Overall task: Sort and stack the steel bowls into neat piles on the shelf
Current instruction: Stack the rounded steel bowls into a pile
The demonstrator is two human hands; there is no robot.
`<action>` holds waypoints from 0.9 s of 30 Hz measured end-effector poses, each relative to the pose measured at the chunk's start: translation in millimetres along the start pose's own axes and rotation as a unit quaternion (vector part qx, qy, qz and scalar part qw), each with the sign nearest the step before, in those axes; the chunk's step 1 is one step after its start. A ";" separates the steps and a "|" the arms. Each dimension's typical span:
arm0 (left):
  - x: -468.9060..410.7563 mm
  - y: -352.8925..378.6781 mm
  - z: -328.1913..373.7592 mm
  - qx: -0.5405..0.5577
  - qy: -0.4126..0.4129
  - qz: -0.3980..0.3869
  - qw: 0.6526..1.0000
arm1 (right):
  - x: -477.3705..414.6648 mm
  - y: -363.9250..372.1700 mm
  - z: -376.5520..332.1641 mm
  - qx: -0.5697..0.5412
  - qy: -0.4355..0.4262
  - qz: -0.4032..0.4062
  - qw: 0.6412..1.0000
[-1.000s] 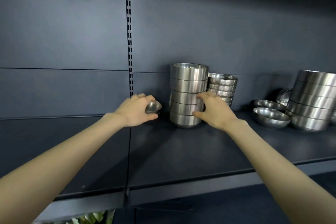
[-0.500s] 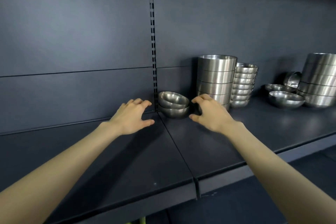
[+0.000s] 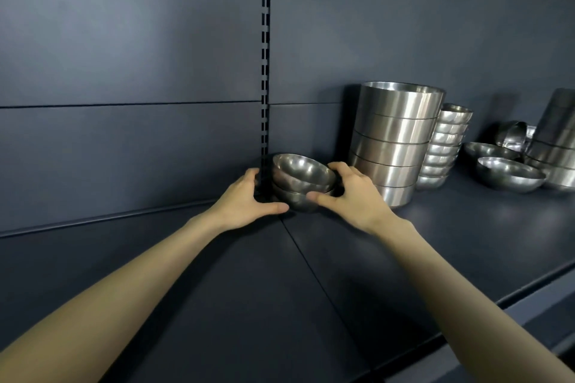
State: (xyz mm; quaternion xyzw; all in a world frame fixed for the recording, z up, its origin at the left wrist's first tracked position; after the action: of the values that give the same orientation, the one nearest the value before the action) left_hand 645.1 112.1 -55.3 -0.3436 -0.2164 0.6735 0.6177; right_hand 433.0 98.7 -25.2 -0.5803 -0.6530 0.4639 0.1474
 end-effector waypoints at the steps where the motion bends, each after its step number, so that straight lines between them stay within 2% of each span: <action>1: -3.3 4.2 -3.6 0.026 -0.001 -0.011 1.000 | -1.5 1.9 1.9 -0.007 0.008 0.005 1.000; 11: -32.7 22.2 -11.3 0.145 0.002 -0.081 0.986 | -12.5 20.5 5.3 -0.144 0.094 0.022 0.985; 19: -26.3 17.1 -7.1 0.226 0.027 -0.048 0.972 | -3.4 18.1 0.0 -0.184 0.091 0.069 0.976; 27: 6.3 2.4 26.4 0.285 0.068 -0.006 0.956 | 26.7 -22.2 -18.0 -0.199 0.056 0.101 0.973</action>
State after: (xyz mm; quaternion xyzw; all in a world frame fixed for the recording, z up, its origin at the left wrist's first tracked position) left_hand 624.1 121.4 -40.6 -0.1971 0.0247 0.6782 0.7075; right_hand 424.8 132.6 -7.7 -0.6861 -0.6610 0.3034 0.0178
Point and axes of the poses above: each hand's wrist, its own x-axis away from the middle knuckle, its own y-axis out of the palm, z = x × y, the point moved 5 cm from there along -x, towards the middle knuckle
